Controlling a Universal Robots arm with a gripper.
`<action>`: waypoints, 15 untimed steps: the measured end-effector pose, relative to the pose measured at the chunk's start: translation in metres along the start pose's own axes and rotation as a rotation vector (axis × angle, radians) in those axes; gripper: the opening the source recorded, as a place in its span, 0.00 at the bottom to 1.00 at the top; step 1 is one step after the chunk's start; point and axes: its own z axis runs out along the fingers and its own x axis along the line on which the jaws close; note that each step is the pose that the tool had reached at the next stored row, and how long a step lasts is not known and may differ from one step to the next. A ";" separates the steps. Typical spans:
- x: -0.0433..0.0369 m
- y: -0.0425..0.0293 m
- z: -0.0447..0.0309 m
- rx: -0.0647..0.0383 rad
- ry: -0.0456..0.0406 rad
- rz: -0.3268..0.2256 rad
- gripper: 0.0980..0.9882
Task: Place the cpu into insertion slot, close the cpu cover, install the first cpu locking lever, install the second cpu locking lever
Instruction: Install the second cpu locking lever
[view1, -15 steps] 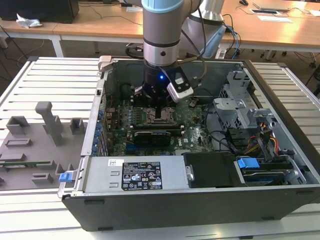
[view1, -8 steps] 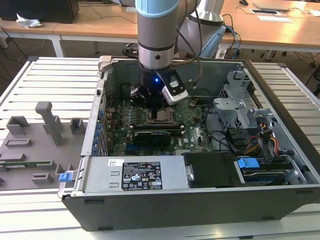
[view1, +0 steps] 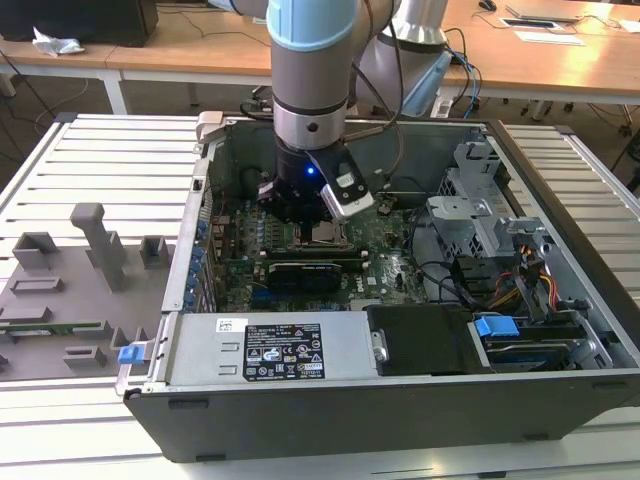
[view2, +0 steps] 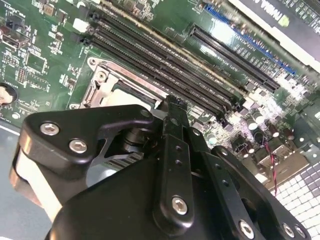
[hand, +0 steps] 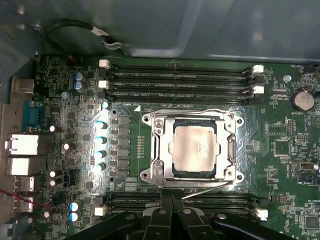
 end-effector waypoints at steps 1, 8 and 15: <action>0.0003 -0.0034 0.0002 -0.014 -0.0002 0.000 0.01; 0.0031 -0.0210 0.0015 -0.109 -0.0017 0.003 0.01; 0.0099 -0.0246 0.0082 -0.146 -0.0024 0.005 0.01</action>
